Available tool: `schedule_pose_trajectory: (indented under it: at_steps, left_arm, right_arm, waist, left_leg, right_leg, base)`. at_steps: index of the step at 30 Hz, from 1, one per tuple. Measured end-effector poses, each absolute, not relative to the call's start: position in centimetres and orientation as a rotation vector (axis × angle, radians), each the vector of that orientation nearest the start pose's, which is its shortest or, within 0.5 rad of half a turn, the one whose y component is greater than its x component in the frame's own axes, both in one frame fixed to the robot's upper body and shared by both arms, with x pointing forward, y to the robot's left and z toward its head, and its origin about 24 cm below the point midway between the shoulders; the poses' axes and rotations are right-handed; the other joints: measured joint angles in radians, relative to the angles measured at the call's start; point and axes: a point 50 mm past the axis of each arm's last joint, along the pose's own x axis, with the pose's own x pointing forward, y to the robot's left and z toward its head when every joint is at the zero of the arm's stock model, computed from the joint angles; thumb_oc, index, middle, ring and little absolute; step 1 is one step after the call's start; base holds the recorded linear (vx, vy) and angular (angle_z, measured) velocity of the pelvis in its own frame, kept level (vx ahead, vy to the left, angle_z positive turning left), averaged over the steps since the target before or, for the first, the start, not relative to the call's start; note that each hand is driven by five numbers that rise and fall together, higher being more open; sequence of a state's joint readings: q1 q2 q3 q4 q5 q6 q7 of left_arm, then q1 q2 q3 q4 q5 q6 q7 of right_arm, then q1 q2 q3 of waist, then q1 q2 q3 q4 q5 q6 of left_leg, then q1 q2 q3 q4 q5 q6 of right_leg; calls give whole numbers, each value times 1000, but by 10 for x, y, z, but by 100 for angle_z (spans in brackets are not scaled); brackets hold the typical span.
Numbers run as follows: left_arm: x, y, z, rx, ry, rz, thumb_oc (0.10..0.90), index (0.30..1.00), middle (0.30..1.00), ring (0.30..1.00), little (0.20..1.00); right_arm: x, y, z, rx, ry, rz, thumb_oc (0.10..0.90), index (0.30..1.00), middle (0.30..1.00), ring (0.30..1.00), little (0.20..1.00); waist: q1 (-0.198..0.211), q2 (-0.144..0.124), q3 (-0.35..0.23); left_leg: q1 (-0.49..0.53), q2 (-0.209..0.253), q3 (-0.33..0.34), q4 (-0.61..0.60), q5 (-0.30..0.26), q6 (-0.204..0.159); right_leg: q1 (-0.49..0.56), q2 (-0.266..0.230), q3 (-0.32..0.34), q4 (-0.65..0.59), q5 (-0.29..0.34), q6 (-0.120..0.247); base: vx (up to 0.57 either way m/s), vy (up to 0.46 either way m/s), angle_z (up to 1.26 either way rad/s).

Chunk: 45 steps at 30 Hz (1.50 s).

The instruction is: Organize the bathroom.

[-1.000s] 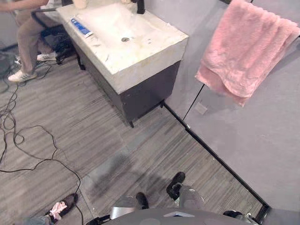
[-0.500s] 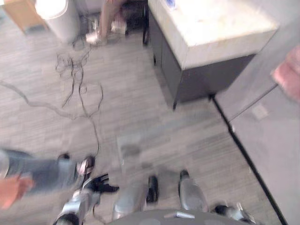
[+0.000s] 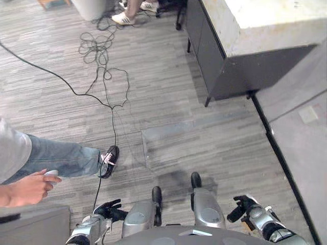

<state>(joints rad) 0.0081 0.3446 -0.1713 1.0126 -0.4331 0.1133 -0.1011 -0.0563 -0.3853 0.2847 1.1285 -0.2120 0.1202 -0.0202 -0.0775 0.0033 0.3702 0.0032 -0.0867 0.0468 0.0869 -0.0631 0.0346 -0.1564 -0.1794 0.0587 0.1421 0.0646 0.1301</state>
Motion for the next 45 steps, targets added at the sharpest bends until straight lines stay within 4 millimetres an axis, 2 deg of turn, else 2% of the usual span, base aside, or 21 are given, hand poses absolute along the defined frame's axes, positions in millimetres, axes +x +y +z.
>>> schedule_pose_trajectory:
  at_steps: [3,6,8,10,12,14,15,17,19,24,27,30,31,32,34,36,39,40,41,43,45]
  left_arm:
    - [140,252,-134,-66,1045,159,800,900,900,900,900]
    - [140,249,-136,-93,1036,171,800,900,900,900,900]
    - [139,240,-140,-110,1047,146,800,900,900,900,900]
    - [136,229,-144,-112,1070,94,800,900,900,900,900]
    - [138,228,-144,-119,1059,89,800,900,900,900,900]
    - [147,227,-141,-99,1051,70,800,900,900,900,900]
    - [154,227,-139,-94,1037,65,800,900,900,900,900]
    - [167,227,-134,-80,1008,54,800,900,900,900,900]
    - [173,229,-130,-76,992,53,800,900,900,900,900]
    - [160,241,-132,-100,1006,108,800,900,900,900,900]
    - [160,247,-131,-91,1006,124,800,900,900,900,900]
    - [157,250,-131,-83,1010,130,800,900,900,900,900]
    - [156,250,-132,-90,1011,133,800,900,900,900,900]
    - [149,253,-133,-106,1019,156,800,900,900,900,900]
    - [136,253,-138,-109,1050,174,800,900,900,900,900]
    - [130,254,-140,-95,1068,189,800,900,900,900,900]
    - [132,262,-138,-59,1065,191,800,900,900,900,900]
    - [129,258,-140,-66,1075,183,800,900,900,900,900]
    - [129,256,-140,-67,1078,176,800,900,900,900,900]
    - [119,249,-146,-61,1120,151,800,900,900,900,900]
    - [120,244,-147,-51,1121,110,800,900,900,900,900]
  right_arm:
    - [105,-265,-148,-687,1267,137,800,900,900,900,900]
    - [88,-248,-158,-625,1308,184,800,900,900,900,900]
    - [80,-252,-158,-620,1322,169,800,900,900,900,900]
    - [78,-257,-157,-600,1326,109,800,900,900,900,900]
    - [86,-268,-152,-625,1301,66,800,900,900,900,900]
    - [114,-283,-140,-680,1226,21,800,900,900,900,900]
    - [135,-287,-131,-706,1160,-3,800,900,900,900,900]
    - [153,-291,-123,-716,1096,-19,800,900,900,900,900]
    - [146,-291,-125,-697,1120,0,800,900,900,900,900]
    - [120,-281,-138,-650,1193,50,800,900,900,900,900]
    - [119,-279,-139,-642,1192,58,800,900,900,900,900]
    - [120,-280,-138,-636,1186,47,800,900,900,900,900]
    - [122,-281,-137,-645,1180,50,800,900,900,900,900]
    - [127,-279,-135,-671,1157,77,800,900,900,900,900]
    - [127,-279,-134,-700,1146,117,800,900,900,900,900]
    - [127,-274,-135,-715,1123,152,800,900,900,900,900]
    - [113,-268,-141,-698,1159,185,800,900,900,900,900]
    - [109,-276,-141,-709,1189,174,800,900,900,900,900]
    - [110,-278,-140,-713,1187,168,800,900,900,900,900]
    - [117,-282,-136,-716,1173,152,800,900,900,900,900]
    - [119,-284,-134,-725,1162,150,800,900,900,900,900]
  waist:
    - [-14,-7,20]
    - [-24,8,22]
    - [-51,32,22]
    - [-87,44,15]
    - [-77,54,10]
    - [-51,53,5]
    - [-49,45,10]
    - [-67,10,30]
    - [-62,-11,39]
    - [-28,-15,38]
    - [-32,-11,37]
    - [-29,-9,35]
    - [-25,-4,38]
    - [-7,-2,37]
    - [-4,-12,37]
    - [-24,0,41]
    - [-59,-33,48]
    - [-55,-16,59]
    - [-57,-7,68]
    - [-65,22,74]
    - [-68,53,68]
  left_leg:
    - [1,-23,0,-2,6,16]
    - [22,-6,-24,-9,-1,4]
    - [19,4,-40,-12,-5,-34]
    - [4,89,133,56,-63,-65]
    - [-31,135,90,163,-67,-69]
    - [-37,117,25,139,-83,-79]
    - [-42,99,50,114,-83,-71]
    - [-75,49,72,128,-75,-45]
    - [-113,26,69,199,-105,-8]
    - [-134,24,100,283,-154,3]
    - [-153,29,114,333,-180,13]
    - [-172,19,134,382,-209,33]
    - [-173,20,130,390,-212,41]
    - [-158,48,177,377,-223,49]
    - [-131,42,205,366,-231,51]
    - [-142,48,191,354,-225,62]
    - [-143,16,193,331,-208,55]
    - [-140,18,202,323,-210,61]
    - [-130,21,202,310,-203,50]
    - [-79,27,195,244,-182,30]
    - [-34,45,175,192,-169,8]
  right_leg:
    - [3,-24,-2,-12,15,23]
    - [70,2,-4,-77,13,21]
    - [108,-5,-35,-111,23,8]
    - [137,-26,-100,-108,14,-10]
    - [114,-25,-103,-64,-10,-17]
    - [34,-31,-41,0,-22,-3]
    - [-12,-52,-10,25,-20,14]
    - [-42,-97,7,28,-10,29]
    - [-35,-123,13,11,-2,30]
    - [-27,-133,-8,10,29,33]
    - [-28,-135,-8,3,34,42]
    - [-26,-141,-5,-18,61,11]
    - [-45,-134,-25,-1,102,20]
    - [-105,-128,-75,73,151,16]
    - [-181,-127,-133,176,108,29]
    - [-231,-33,-66,221,-16,45]
    - [-257,-28,-140,229,-43,36]
    - [-252,-10,-137,218,-43,2]
    - [-241,-6,-142,197,-37,-2]
    - [-173,22,-145,112,19,-49]
    - [-127,45,-169,87,4,-65]
  base:
    - [25,28,3]
    - [33,134,14]
    - [27,192,63]
    - [10,239,95]
    - [-112,256,18]
    - [-118,245,-62]
    - [-61,240,-56]
    - [-10,218,-6]
    - [48,185,12]
    - [20,145,-12]
    - [23,98,-13]
    - [77,130,-15]
    - [159,69,-57]
    - [277,-21,-79]
    - [326,-70,-72]
    - [202,-56,-4]
    - [166,-89,50]
    - [201,-47,-3]
    - [227,-46,-19]
    - [117,-12,-3]
    - [215,-8,11]
